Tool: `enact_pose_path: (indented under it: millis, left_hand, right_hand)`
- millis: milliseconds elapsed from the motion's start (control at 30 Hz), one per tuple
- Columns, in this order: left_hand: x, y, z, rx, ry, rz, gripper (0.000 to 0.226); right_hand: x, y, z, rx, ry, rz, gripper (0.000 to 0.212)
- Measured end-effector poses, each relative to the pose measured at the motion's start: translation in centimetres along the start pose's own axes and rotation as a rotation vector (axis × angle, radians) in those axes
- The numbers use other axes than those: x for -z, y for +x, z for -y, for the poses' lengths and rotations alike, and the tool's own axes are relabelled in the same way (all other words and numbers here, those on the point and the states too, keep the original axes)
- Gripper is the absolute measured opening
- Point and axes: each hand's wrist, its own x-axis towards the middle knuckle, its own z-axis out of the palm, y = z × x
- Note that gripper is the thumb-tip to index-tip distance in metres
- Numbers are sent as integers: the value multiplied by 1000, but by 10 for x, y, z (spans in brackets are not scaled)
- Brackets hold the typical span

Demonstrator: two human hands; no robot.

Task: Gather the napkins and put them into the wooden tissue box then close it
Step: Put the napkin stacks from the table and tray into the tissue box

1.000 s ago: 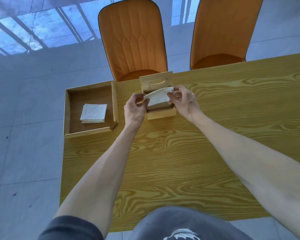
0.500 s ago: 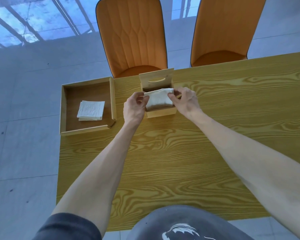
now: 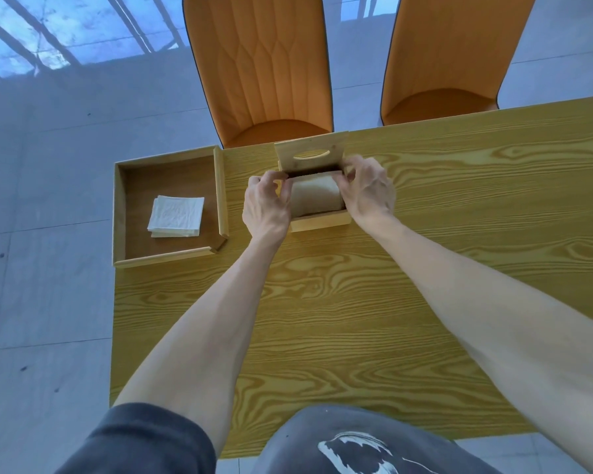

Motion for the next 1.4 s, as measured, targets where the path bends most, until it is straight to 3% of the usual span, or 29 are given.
enact_pose_path:
  millis: [633,1100,1400]
  left_hand:
    - [51,-35,38,60,-21,-48,30]
    - [142,-48,145,144,-31,-138,36]
    - [160,4,184,210,-79,-22,46]
  right_hand:
    - [8,-50,16,122,89,-55,24]
    - [-56,-103,114,243,106,100,37]
    - [-109,-96,183,61,272,319,39]
